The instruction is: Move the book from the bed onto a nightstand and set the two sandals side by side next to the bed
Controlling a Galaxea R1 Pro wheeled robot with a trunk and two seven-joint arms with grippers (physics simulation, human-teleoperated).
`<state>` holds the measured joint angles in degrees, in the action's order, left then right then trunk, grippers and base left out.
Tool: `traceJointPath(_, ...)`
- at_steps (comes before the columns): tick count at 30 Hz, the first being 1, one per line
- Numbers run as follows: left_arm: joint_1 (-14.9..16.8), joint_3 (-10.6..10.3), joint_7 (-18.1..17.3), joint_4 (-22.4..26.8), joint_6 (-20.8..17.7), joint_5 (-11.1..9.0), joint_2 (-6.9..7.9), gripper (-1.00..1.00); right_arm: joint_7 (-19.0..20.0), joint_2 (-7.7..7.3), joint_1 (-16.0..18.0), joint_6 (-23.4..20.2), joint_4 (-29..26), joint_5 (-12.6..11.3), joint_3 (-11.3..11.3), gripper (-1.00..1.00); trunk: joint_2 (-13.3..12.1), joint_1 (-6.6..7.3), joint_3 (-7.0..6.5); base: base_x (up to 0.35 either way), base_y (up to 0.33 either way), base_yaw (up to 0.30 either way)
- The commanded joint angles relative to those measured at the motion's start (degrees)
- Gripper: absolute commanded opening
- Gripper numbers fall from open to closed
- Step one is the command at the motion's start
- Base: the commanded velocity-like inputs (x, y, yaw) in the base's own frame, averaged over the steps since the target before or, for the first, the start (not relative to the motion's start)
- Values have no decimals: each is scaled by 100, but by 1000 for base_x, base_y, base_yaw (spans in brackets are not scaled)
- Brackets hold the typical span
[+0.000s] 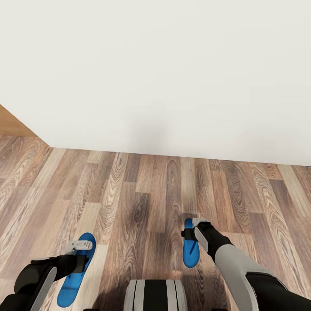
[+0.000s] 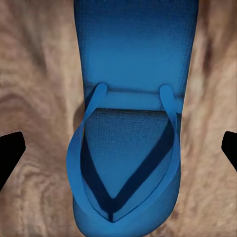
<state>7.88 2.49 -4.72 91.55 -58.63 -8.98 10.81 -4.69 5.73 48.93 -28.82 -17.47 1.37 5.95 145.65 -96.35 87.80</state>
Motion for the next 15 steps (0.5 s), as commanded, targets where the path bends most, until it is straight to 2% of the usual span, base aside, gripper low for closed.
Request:
traceJointPath(1,3,8,-22,4,-26,-7,0,-100,-14,7,1,-27,-11,13,47,100,3,-2,26,0,0,0)
traceJointPath(7,3,8,-20,2,-26,-7,0,-100,-21,7,10,-27,-11,13,47,100,11,-17,159,0,0,0)
traceJointPath(15,3,8,-20,3,-26,-7,0,-100,-23,12,44,-27,-6,13,47,100,11,-17,159,0,0,0)
